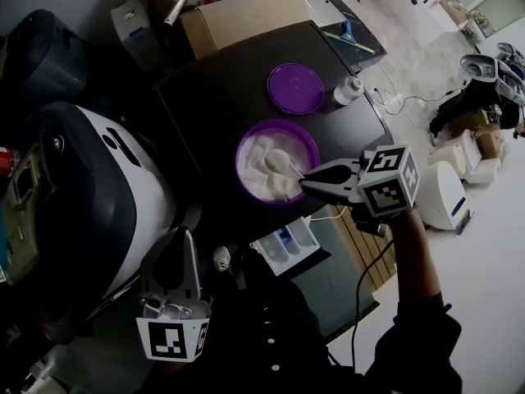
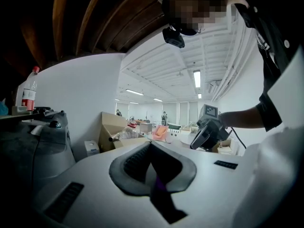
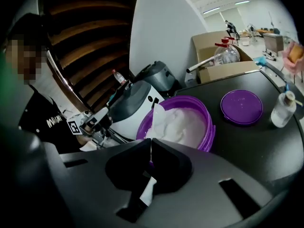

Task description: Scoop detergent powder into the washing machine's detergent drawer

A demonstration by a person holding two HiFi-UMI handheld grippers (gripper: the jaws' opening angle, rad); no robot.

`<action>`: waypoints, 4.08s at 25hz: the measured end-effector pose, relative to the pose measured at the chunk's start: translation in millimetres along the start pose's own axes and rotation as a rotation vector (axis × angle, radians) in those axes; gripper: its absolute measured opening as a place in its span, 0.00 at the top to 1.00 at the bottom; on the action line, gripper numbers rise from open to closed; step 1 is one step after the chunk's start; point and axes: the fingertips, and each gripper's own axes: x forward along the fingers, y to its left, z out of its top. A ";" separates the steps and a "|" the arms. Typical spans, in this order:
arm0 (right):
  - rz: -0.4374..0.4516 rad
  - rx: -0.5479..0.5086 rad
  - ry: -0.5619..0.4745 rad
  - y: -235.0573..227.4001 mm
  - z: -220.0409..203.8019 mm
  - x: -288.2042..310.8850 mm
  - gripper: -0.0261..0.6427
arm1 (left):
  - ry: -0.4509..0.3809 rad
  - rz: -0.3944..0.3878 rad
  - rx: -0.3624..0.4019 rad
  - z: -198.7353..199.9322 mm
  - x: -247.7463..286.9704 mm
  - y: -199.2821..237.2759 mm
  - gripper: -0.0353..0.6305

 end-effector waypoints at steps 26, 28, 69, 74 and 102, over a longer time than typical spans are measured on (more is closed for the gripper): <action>0.125 0.430 -0.719 62.8 -14.0 -54.5 0.91 | -0.103 -0.107 0.062 39.0 -10.0 -35.3 0.94; 0.103 0.434 -0.727 66.1 -21.7 -57.9 0.91 | -0.103 -0.119 0.062 38.7 -10.1 -37.9 0.94; -0.365 0.301 -0.038 32.2 -254.8 92.0 0.91 | 0.018 -0.198 0.044 -8.4 -21.2 -51.9 0.94; -0.489 0.106 0.068 31.0 -257.5 98.0 0.91 | 0.035 -0.200 0.046 -15.2 -24.9 -56.8 0.94; -0.985 -0.819 0.353 20.7 -268.1 98.2 0.91 | 0.100 -0.204 0.000 -33.6 -41.8 -59.0 0.94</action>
